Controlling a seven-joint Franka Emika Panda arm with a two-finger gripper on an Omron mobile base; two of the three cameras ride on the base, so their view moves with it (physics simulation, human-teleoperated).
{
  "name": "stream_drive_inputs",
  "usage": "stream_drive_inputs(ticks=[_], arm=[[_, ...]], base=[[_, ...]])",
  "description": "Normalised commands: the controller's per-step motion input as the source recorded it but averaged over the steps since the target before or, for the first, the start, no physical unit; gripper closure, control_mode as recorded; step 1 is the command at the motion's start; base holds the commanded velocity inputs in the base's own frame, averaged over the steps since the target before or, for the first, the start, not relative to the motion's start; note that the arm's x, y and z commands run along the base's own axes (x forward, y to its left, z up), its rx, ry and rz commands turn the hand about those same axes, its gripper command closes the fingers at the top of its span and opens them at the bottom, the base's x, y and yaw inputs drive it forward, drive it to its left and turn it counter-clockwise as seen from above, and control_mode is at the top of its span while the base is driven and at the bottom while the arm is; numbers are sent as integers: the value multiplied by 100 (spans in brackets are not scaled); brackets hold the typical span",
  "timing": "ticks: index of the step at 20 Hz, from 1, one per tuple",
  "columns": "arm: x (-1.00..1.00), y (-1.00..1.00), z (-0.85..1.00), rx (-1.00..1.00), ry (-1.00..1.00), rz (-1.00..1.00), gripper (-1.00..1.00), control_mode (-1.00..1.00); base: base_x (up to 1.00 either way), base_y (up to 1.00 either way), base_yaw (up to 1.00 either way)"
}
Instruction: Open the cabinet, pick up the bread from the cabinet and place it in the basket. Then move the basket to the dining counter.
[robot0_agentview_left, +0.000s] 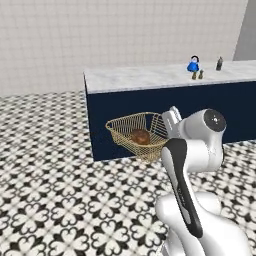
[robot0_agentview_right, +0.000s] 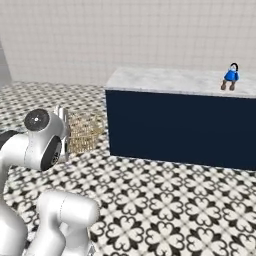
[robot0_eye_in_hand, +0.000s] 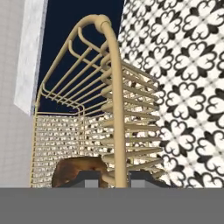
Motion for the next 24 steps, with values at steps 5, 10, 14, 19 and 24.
stream_drive_inputs(ticks=[5,10,14,19,24], arm=[[0,0,0,0,0,0,100,100],[0,0,0,0,0,0,100,100],[0,0,0,0,0,0,100,100],[0,0,0,0,0,0,100,100],[0,0,0,0,0,0,100,100]], base=[[100,-48,-40],[94,-58,-15],[80,-46,-3],[99,-35,3],[88,-38,2]])
